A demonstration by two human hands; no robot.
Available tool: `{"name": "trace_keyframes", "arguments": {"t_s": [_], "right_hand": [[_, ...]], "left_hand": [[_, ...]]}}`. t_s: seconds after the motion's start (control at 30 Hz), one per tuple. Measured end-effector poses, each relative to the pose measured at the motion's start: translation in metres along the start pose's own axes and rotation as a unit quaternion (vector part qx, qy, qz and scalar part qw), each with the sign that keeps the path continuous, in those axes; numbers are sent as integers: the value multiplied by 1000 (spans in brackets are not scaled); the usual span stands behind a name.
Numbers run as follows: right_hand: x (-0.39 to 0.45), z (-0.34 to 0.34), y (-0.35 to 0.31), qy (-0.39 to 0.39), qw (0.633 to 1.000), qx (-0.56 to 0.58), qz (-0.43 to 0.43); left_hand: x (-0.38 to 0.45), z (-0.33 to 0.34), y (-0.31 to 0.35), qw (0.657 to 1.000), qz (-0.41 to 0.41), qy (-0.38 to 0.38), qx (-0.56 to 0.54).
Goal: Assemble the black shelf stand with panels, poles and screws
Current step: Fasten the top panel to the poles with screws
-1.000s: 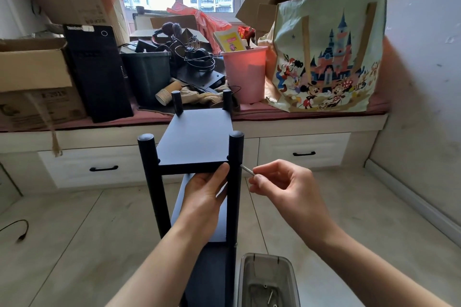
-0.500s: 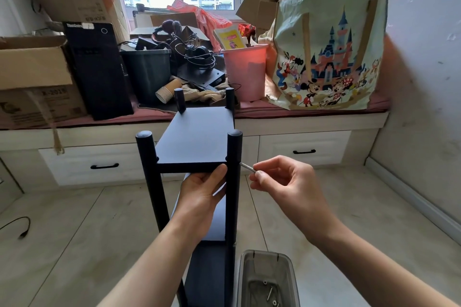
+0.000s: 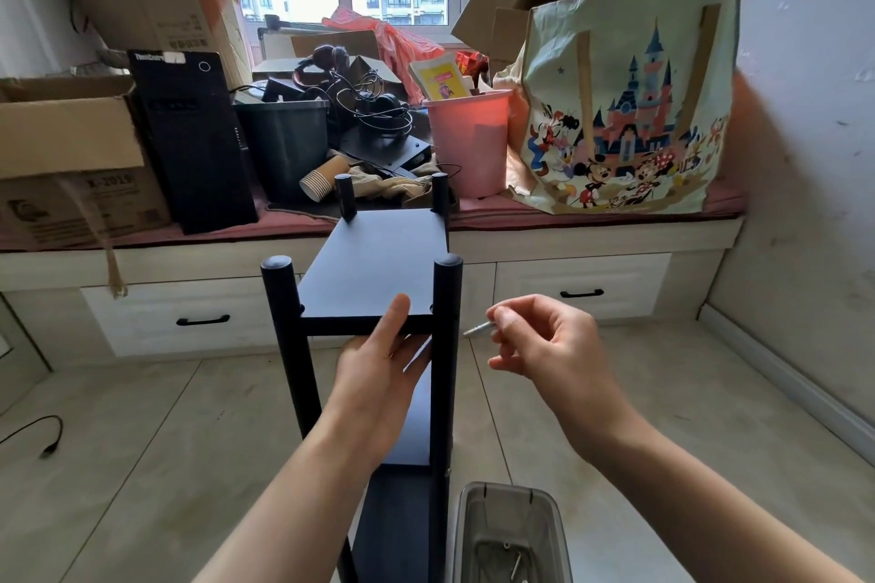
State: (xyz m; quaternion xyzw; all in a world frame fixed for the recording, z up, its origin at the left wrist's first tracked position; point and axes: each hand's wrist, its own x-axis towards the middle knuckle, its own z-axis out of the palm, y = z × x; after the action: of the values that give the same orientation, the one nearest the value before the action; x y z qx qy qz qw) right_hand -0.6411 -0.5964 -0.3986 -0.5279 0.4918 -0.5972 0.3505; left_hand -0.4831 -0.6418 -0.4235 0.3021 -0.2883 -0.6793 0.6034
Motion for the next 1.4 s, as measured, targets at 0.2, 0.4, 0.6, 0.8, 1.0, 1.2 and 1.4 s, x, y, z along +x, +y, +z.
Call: {"name": "trace_keyframes", "arguments": {"t_s": [0.2,0.4,0.6,0.8,1.0,1.2,1.4], "right_hand": [[8,8,5,-36,997,-73,-1],[10,26,17,-142,964,-217,-64],[8,33,19,-128,965,-220,-65],[8,35,21,-128,963,-227,-69],[10,37,24,-122,962,-229,-89],[12,38,28,-117,959,-232,-111],[12,36,28,-135,962,-219,-93]], "left_hand": [[5,1,13,993,12,22,-118],[16,-8,23,994,11,8,-108],[16,-9,24,996,15,3,-92],[14,-9,27,996,21,-4,-82],[14,-13,27,996,27,-9,-83],[12,-14,24,996,28,-15,-85],[4,-17,9,999,30,-10,24]]}}
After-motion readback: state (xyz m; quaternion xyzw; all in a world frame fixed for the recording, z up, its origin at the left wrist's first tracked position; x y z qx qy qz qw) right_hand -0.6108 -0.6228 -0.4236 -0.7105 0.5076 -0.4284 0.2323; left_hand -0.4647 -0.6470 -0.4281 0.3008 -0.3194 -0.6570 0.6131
